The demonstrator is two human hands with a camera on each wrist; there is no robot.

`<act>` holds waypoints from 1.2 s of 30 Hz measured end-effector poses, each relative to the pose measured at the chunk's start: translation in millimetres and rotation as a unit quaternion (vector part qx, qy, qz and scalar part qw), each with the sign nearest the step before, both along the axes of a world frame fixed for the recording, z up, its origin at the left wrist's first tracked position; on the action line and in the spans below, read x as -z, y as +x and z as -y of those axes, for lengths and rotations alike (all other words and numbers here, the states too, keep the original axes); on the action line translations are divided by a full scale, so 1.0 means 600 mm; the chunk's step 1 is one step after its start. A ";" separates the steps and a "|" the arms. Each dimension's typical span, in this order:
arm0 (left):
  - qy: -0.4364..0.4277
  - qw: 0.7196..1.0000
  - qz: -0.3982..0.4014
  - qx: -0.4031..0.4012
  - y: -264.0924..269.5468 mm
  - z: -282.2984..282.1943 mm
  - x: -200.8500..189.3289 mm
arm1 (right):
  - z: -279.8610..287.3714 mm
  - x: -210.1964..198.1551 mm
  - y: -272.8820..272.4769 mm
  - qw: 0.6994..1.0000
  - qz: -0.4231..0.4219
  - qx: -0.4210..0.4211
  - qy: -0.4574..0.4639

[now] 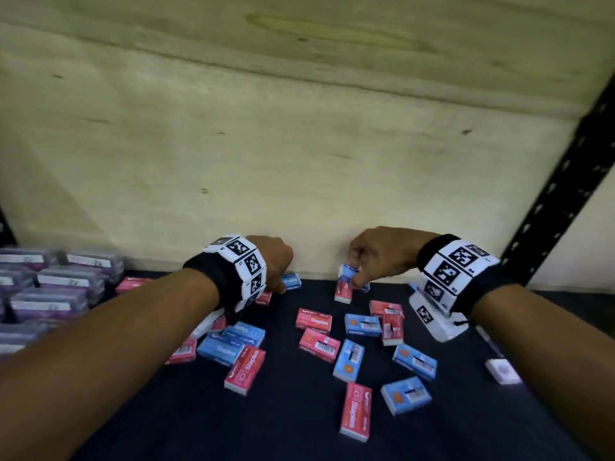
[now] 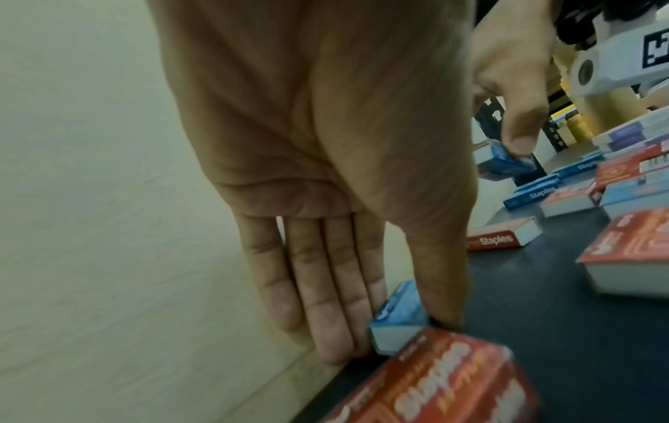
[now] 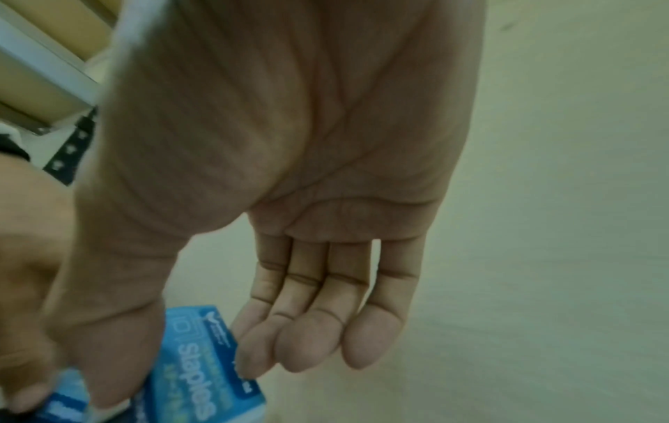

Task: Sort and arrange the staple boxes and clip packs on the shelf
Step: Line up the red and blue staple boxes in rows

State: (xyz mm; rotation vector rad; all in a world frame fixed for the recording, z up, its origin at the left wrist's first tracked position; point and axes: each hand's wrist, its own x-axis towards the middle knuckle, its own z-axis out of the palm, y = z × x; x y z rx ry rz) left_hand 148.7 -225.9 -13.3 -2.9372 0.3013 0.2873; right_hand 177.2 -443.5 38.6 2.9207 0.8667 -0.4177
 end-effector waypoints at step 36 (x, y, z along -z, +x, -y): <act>-0.069 0.994 -0.010 0.087 0.060 0.174 -0.053 | 0.143 0.013 -0.011 0.981 -0.022 0.150 -0.125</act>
